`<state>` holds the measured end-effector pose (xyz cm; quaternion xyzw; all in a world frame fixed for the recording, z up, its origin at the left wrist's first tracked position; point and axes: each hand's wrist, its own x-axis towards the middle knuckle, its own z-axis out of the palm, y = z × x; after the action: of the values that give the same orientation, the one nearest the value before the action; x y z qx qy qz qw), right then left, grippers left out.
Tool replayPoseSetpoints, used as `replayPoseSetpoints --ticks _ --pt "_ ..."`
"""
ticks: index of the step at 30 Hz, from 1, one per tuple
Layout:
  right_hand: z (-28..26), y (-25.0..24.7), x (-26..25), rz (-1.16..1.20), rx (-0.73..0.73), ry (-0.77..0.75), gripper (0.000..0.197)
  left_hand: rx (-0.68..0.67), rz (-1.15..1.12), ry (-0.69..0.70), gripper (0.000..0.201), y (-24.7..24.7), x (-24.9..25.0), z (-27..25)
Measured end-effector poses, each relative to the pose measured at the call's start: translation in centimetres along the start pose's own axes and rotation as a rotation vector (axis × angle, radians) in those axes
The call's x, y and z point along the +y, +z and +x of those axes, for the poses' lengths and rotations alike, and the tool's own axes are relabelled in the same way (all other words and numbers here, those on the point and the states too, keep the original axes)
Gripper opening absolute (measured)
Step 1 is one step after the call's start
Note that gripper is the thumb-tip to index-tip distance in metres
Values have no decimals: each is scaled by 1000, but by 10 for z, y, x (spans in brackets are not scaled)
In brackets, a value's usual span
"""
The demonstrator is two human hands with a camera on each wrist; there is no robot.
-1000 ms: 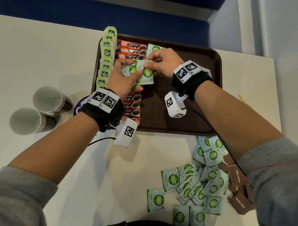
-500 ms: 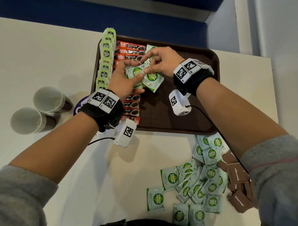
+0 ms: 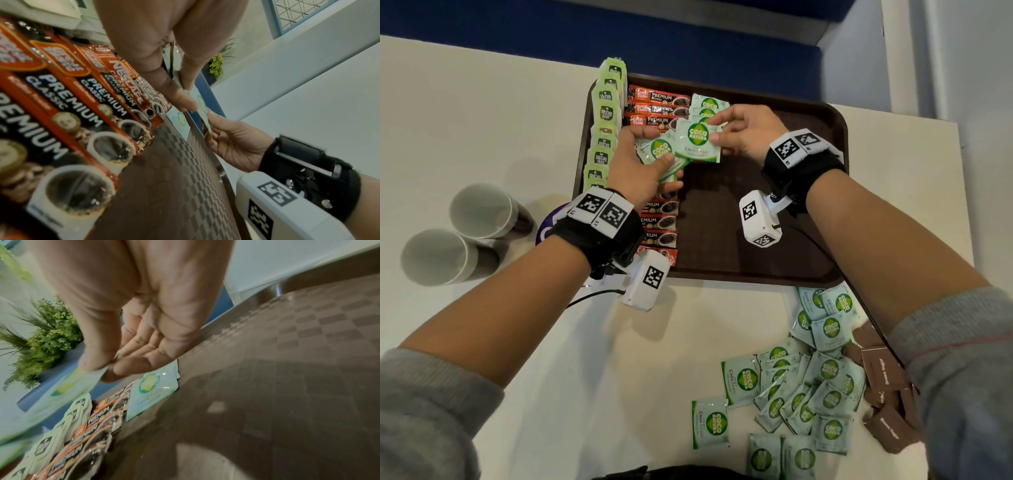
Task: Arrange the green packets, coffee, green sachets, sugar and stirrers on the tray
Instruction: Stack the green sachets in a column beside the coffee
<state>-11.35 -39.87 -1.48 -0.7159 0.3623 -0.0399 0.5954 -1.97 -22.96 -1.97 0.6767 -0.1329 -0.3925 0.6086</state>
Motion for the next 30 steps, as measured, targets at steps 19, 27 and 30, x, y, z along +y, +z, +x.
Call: replayPoseSetpoints --ticks 19,27,30 --pt "30 0 28 -293 301 105 24 8 -23 -43 32 -5 0 4" --pt "28 2 24 -272 315 109 41 5 -25 -48 30 -6 -1 4" --pt "28 3 22 -273 314 113 43 14 -13 -50 29 -6 -2 5"
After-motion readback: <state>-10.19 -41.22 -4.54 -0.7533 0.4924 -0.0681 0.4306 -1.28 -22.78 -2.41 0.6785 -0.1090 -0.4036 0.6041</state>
